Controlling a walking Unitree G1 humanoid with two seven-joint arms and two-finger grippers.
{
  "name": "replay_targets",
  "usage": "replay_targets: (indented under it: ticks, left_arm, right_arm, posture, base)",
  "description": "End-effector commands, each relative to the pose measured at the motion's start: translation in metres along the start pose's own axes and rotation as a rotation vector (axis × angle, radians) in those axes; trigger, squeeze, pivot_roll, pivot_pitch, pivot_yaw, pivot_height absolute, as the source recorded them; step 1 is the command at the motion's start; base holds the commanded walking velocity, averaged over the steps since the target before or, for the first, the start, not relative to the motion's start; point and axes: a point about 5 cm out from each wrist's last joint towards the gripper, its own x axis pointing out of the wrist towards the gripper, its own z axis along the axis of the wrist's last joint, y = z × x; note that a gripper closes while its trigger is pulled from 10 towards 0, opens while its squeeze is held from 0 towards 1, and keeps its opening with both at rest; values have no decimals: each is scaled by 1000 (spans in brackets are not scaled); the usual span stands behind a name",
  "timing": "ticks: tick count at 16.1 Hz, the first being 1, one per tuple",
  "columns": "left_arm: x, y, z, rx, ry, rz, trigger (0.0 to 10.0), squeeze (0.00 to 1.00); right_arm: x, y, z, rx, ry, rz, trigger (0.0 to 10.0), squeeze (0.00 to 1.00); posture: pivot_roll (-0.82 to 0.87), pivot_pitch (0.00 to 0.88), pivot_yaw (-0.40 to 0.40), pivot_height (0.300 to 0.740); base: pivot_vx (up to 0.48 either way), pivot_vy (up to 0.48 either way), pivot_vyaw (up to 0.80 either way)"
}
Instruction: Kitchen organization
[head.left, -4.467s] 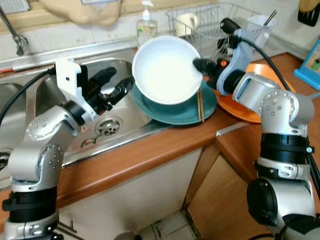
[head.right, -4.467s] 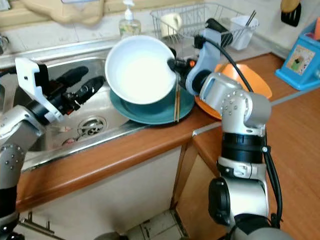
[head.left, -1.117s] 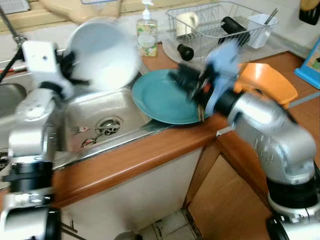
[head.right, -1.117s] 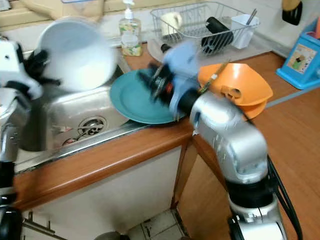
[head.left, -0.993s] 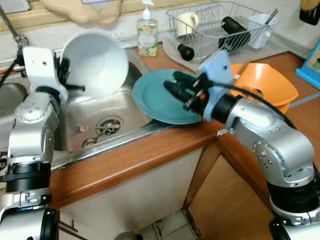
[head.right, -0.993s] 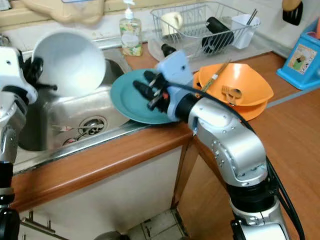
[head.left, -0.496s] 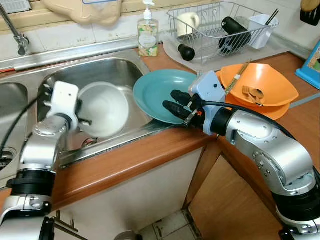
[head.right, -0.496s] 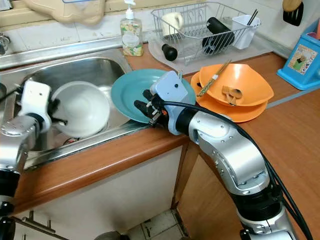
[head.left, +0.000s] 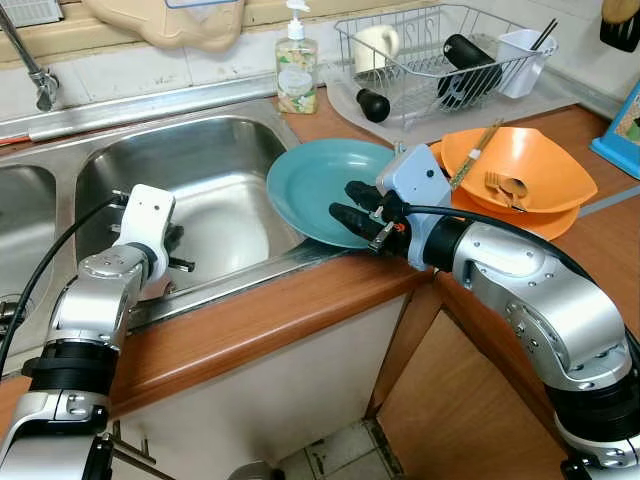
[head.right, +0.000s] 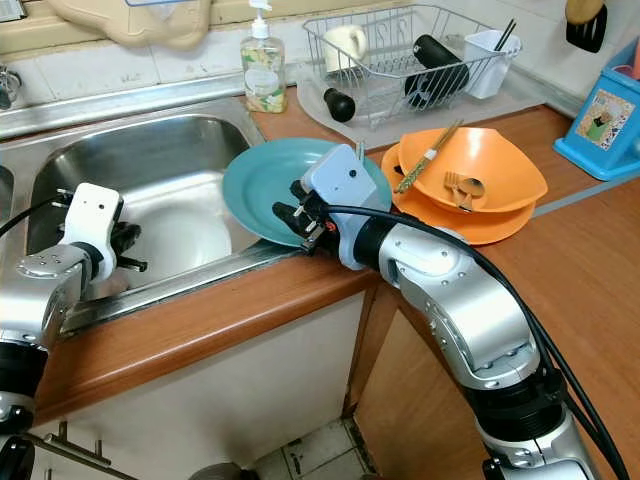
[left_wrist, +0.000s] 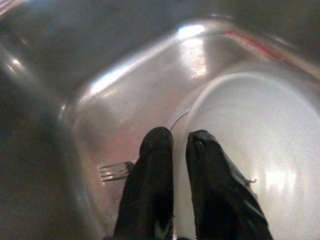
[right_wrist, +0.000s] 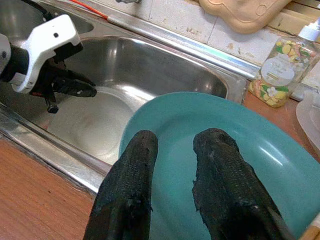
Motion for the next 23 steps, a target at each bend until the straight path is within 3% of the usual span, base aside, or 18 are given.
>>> replay_targets:
  ticks: [1,5,8,9,10,12,13,14,15,19,23]
  left_arm:
    - [-1,-3,5,13,-7,-22,10000,1000]
    - [-2,-2,7,31,-17,-21,10000,1000]
    - [-6,6,18,37,-113,37,10000,1000]
    - [-10,8,31,8,-231,55,10000,1000]
    - [-15,9,41,-7,-324,53,10000,1000]
    - [-21,9,49,-46,-395,51,10000,1000]
    - [-26,7,55,-92,-447,22,10000,243]
    - [-29,5,58,-108,-473,3,10000,0]
    - [-37,-2,66,-123,-535,-71,10000,0]
    - [-57,-20,72,-59,-595,-251,10000,0]
    - [-72,-40,76,-54,-642,-420,10000,0]
  right_arm:
    - [1,-1,1,-3,1,-9,10000,0]
    - [1,-2,0,-2,5,-17,10000,0]
    - [-1,-5,-1,17,12,-38,10000,0]
    - [-2,-8,0,52,2,-71,10000,784]
    - [-2,-10,0,102,-6,-90,10000,1000]
    - [-3,-10,1,132,-19,-92,10000,1000]
    - [-3,-9,2,144,-36,-96,10000,1000]
    - [-3,-8,3,148,-39,-99,10000,1000]
    - [-3,-6,4,155,-39,-115,10000,1000]
    - [-2,-10,-1,176,-1,-244,10000,1000]
    - [-1,-10,-1,191,8,-281,10000,1000]
  posture:
    - [-128,0,54,740]
    - [-132,0,56,740]
    - [-131,0,55,740]
    - [-129,0,54,740]
    - [-129,0,54,740]
    - [-123,0,50,740]
    - [-121,0,47,740]
    - [-120,0,46,740]
    - [-120,0,45,740]
    - [-114,0,41,740]
    - [-111,0,39,740]
  base:
    - [0,0,0]
    - [0,0,0]
    - [0,0,0]
    - [0,0,0]
    - [0,0,0]
    - [0,0,0]
    - [0,0,0]
    - [0,0,0]
    - [0,0,0]
    - [0,0,0]
    - [0,0,0]
